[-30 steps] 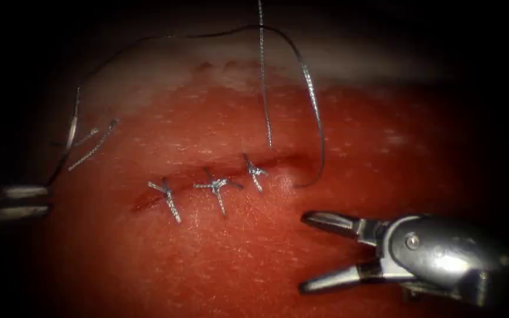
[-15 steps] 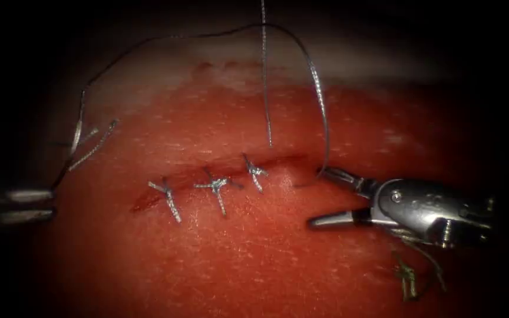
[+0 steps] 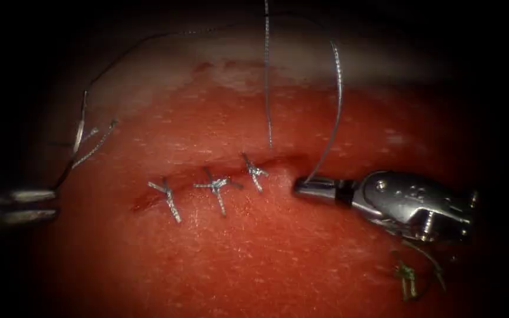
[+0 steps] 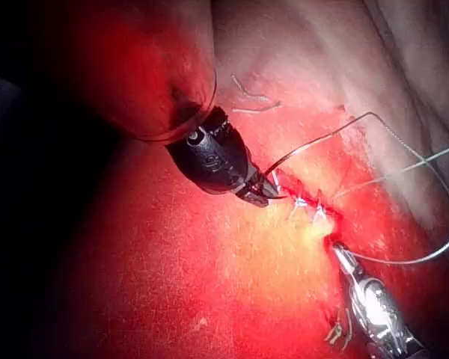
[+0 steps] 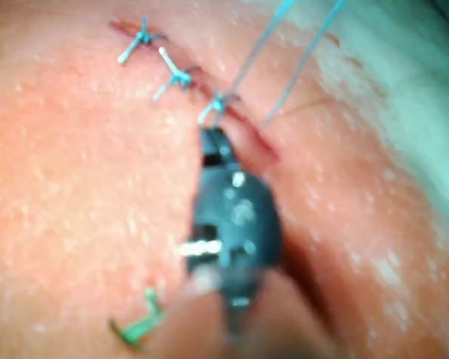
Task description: Wound Closure
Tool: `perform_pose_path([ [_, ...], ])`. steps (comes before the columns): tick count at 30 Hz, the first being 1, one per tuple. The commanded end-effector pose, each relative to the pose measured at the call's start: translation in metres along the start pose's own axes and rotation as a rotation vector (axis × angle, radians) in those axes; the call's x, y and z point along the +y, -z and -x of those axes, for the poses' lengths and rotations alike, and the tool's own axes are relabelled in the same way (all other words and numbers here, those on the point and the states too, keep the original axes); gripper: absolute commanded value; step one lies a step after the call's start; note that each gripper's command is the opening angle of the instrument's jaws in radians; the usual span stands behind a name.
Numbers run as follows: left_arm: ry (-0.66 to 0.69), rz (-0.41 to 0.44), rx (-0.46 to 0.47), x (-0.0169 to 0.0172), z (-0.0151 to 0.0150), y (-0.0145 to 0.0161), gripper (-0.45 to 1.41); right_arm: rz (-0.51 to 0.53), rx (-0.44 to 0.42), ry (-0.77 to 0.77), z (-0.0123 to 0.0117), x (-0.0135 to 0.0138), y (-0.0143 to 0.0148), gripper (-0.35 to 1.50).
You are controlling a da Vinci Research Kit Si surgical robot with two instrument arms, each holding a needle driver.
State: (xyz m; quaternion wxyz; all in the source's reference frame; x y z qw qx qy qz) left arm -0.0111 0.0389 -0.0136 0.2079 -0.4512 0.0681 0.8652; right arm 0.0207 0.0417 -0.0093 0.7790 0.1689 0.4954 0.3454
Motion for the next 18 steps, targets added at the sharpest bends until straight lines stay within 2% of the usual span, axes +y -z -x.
perform_pose_path([
  [1,0.002,0.004,0.001,0.0007,0.0005,-0.0006,-0.35,-0.025,0.001,-0.002,0.0003,-0.0008,-0.0003,-0.35],
  [8,0.001,0.002,0.001,0.0008,0.0006,-0.0007,-0.35,-0.097,-0.015,0.004,-0.0008,-0.0049,0.0023,-0.35],
  [9,-0.001,0.003,0.002,0.0009,0.0008,-0.0008,-0.35,-0.133,-0.022,0.001,-0.0017,-0.0067,0.0035,-0.35],
  [12,-0.003,0.003,0.003,0.001,0.0011,-0.001,-0.35,-0.174,-0.011,-0.004,-0.0033,-0.0094,0.0052,-0.35],
  [18,-0.003,0.008,0.005,0.0011,0.001,-0.001,-0.35,-0.201,0.001,-0.015,-0.005,-0.0129,0.0065,-0.35],
])
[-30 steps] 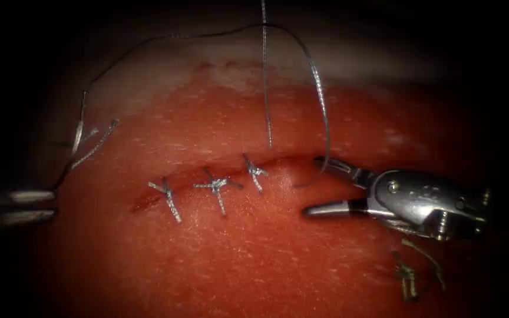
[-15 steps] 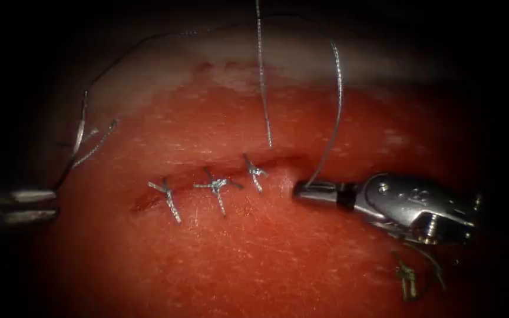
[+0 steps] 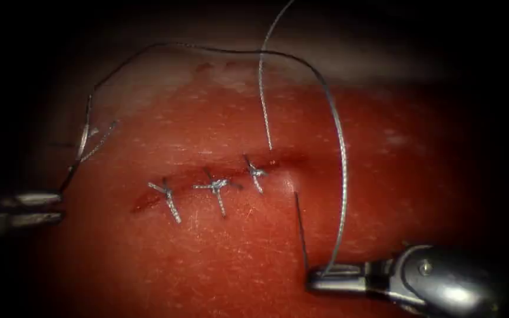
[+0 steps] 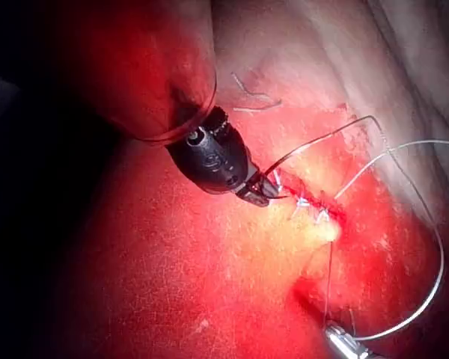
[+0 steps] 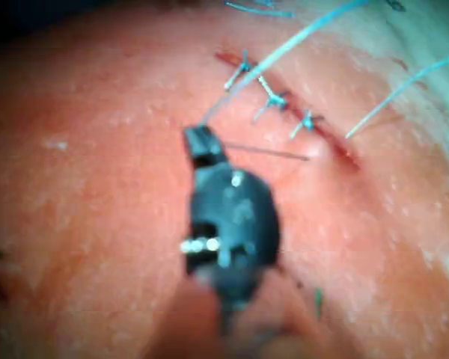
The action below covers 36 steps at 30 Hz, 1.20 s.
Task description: Wound Closure
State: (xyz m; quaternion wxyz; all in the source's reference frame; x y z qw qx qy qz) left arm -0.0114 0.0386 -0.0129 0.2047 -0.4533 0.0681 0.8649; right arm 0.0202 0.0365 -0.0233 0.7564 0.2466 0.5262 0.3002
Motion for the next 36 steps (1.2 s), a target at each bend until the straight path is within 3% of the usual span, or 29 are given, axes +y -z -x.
perform_pose_path([
  [1,0.002,0.004,0.001,0.0007,0.0005,-0.0006,-0.35,-0.008,0.0,0.007,0.0,-0.0014,-0.0011,-0.35],
  [9,0.001,0.005,0.002,0.0009,0.0006,-0.0007,-0.35,-0.169,-0.024,0.038,-0.0007,-0.0073,-0.0028,-0.35],
  [13,0.001,0.005,0.002,0.0009,0.0007,-0.0007,-0.35,-0.19,-0.021,0.071,-0.001,-0.0081,-0.0035,-0.35],
  [14,0.001,0.007,0.003,0.0009,0.0007,-0.0007,-0.35,-0.161,-0.007,0.102,-0.0012,-0.0078,-0.0035,0.09],
  [16,0.001,0.007,0.003,0.0009,0.0007,-0.0007,-0.35,-0.086,0.017,0.175,-0.0013,-0.0068,-0.0034,0.88],
  [19,0.0,0.007,0.003,0.0009,0.0007,-0.0007,-0.35,-0.01,0.031,0.249,-0.0014,-0.0047,-0.0029,1.23],
  [24,-0.001,0.009,0.004,0.001,0.0008,-0.0007,-0.35,0.073,0.03,0.328,-0.0006,0.0004,-0.0012,1.3],
  [26,-0.002,0.009,0.005,0.001,0.001,-0.0008,-0.35,0.124,0.024,0.386,0.0,0.0038,0.0001,1.3],
  [30,-0.004,0.011,0.006,0.001,0.0011,-0.0009,-0.35,0.164,0.013,0.43,0.0009,0.0066,0.0008,1.3],
  [34,0.001,0.011,0.006,0.001,0.0012,-0.0009,-0.35,0.209,0.013,0.437,0.0023,0.0093,0.0001,1.3],
  [36,0.001,0.011,0.006,0.001,0.0013,-0.0009,-0.35,0.237,0.018,0.438,0.0036,0.0108,-0.0019,1.3],
])
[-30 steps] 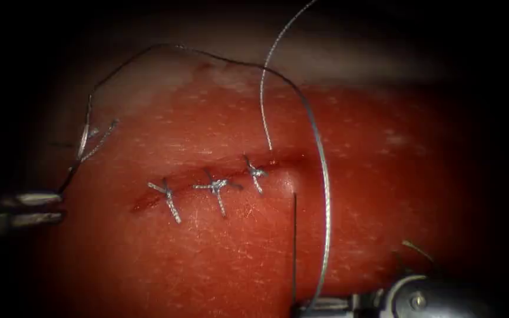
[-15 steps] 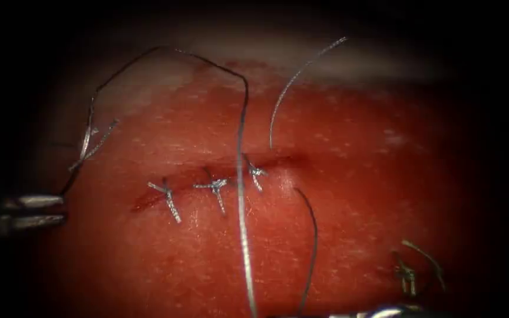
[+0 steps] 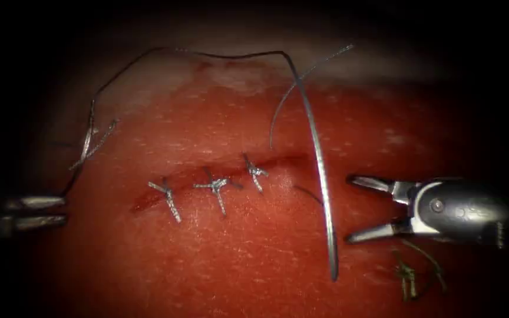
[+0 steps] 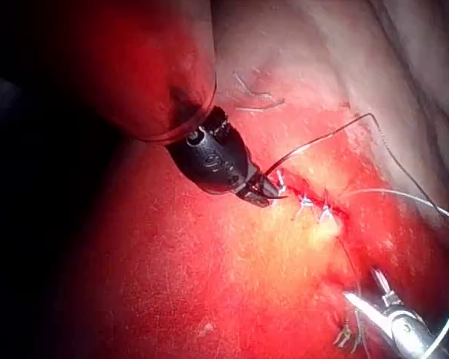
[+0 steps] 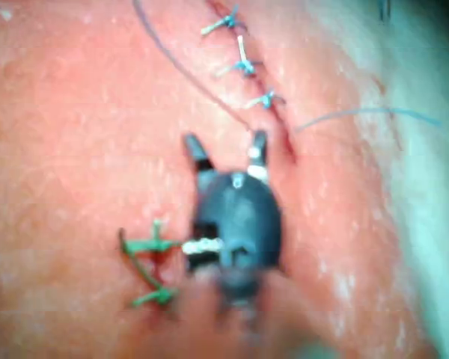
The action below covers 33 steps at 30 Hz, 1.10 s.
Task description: Wound Closure
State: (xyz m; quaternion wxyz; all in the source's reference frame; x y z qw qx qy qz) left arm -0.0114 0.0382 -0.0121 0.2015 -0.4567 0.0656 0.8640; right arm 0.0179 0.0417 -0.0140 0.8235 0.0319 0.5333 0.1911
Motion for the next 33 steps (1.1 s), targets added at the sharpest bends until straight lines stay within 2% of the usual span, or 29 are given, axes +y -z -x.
perform_pose_path([
  [1,0.003,0.002,0.0,0.0007,0.0005,-0.0006,-0.35,-0.009,0.003,0.0,0.0011,-0.0004,-0.0018,1.3],
  [6,0.003,0.002,0.0,0.0007,0.0005,-0.0006,-0.35,0.01,0.068,-0.003,0.0022,-0.0003,-0.0044,1.25],
  [7,0.003,0.002,0.0,0.0007,0.0005,-0.0006,-0.35,0.015,0.079,-0.005,0.0024,0.0002,-0.0048,0.89],
  [9,0.003,0.002,0.0,0.0007,0.0005,-0.0006,-0.35,0.002,0.083,-0.002,0.0027,0.0002,-0.0047,-0.06],
  [10,0.003,0.002,0.0,0.0007,0.0005,-0.0006,-0.35,0.001,0.084,-0.001,0.0028,0.0002,-0.0047,-0.11],
  [11,0.003,0.002,0.0,0.0007,0.0005,-0.0006,-0.35,0.001,0.085,0.001,0.003,0.0001,-0.0047,-0.08],
  [12,0.003,0.002,0.0,0.0007,0.0005,-0.0006,-0.35,0.002,0.088,0.001,0.003,0.0,-0.0047,0.04],
  [14,0.003,0.002,0.0,0.0007,0.0005,-0.0006,-0.35,0.002,0.088,0.007,0.003,-0.0002,-0.0048,0.07],
  [16,0.003,0.002,0.0,0.0007,0.0005,-0.0006,-0.35,0.001,0.088,0.005,0.0027,-0.0005,-0.005,-0.01],
  [17,0.003,0.002,0.0,0.0007,0.0005,-0.0006,-0.35,-0.009,0.093,0.004,0.0025,-0.0008,-0.0052,-0.35],
  [24,0.003,0.002,0.0,0.0007,0.0005,-0.0006,-0.35,-0.091,0.111,-0.016,0.0023,-0.0018,-0.0046,-0.35],
  [33,0.003,0.002,0.0,0.0007,0.0005,-0.0006,-0.35,-0.112,0.102,-0.032,0.0007,-0.0033,-0.0033,-0.35],
])
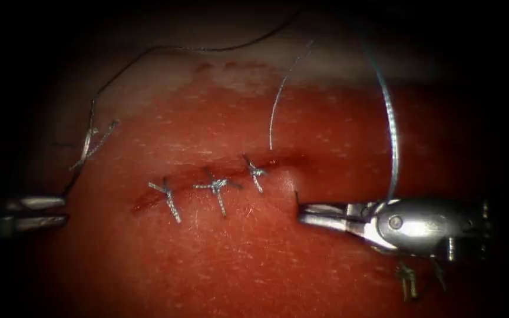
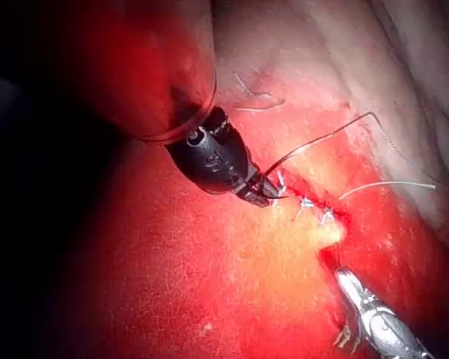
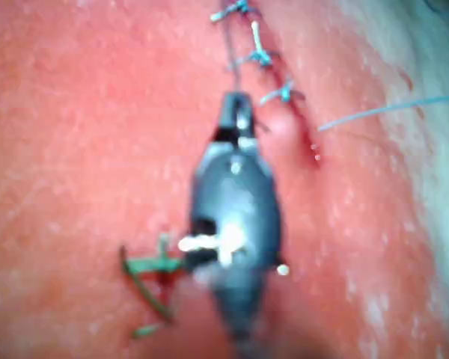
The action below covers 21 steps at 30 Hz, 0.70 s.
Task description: Wound Closure
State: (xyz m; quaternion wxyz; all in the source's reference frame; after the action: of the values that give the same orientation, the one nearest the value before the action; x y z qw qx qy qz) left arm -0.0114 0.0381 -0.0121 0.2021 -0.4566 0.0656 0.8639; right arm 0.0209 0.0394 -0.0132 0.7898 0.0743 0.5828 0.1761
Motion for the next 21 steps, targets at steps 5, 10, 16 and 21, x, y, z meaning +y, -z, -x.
perform_pose_path([
  [5,0.002,0.002,0.0,0.0007,0.0005,-0.0006,-0.35,-0.021,0.005,-0.004,0.0001,-0.0003,-0.0007,-0.35],
  [10,0.002,0.006,0.002,0.0007,0.0005,-0.0005,-0.35,-0.025,-0.008,-0.004,0.0002,0.0004,0.0004,1.09],
  [16,0.002,0.006,0.002,0.0007,0.0005,-0.0005,-0.35,0.014,-0.145,0.01,0.0003,0.0036,0.0028,1.19],
  [21,0.002,0.006,0.002,0.0007,0.0005,-0.0005,-0.35,0.042,-0.176,0.011,0.0007,0.0071,0.0033,1.21],
])
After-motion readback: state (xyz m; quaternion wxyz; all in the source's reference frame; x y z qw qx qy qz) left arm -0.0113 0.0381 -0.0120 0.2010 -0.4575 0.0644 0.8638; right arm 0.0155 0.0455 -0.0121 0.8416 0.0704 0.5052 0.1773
